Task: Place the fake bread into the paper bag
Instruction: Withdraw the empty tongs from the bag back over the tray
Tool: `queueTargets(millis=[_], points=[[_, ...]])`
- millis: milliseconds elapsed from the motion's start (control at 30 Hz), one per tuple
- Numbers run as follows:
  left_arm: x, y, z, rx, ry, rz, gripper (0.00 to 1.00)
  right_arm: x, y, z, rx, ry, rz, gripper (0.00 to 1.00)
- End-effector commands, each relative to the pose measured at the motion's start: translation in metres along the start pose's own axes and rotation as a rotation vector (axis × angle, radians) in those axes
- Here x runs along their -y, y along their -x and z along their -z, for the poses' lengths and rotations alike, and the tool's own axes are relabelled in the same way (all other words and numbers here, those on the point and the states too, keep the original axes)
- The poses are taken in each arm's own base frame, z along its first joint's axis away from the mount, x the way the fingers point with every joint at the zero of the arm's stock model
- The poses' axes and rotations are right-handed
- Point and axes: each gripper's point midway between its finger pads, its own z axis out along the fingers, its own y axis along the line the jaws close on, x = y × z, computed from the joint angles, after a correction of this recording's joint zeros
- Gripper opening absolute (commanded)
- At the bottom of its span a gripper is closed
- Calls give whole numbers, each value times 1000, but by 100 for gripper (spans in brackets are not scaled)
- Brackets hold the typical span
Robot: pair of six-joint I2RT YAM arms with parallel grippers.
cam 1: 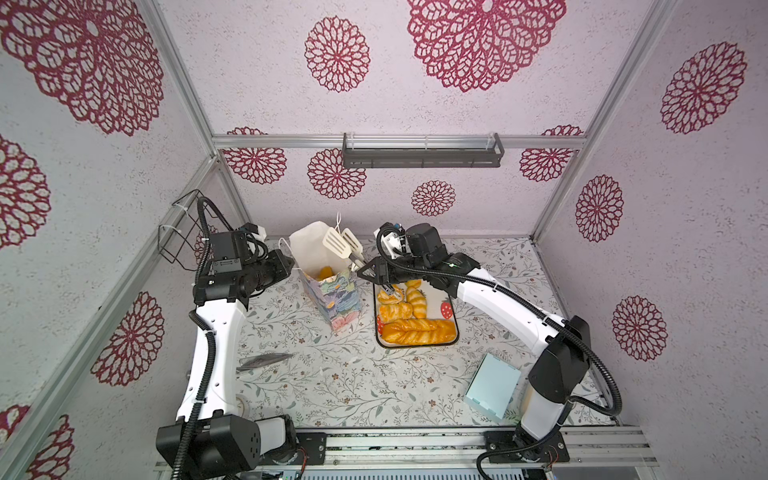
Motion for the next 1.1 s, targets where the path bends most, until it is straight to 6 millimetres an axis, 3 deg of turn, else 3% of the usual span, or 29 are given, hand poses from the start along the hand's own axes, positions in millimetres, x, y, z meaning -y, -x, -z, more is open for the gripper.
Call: queueTargets(millis=[0, 733, 1067], points=[[8, 1, 3, 6, -24, -18, 14, -30, 30, 22, 97, 54, 89, 46], [11, -1, 0, -5, -29, -24, 13, -44, 44, 70, 177, 8, 147, 44], [11, -1, 0, -5, -26, -29, 13, -14, 47, 102, 233, -57, 109, 44]])
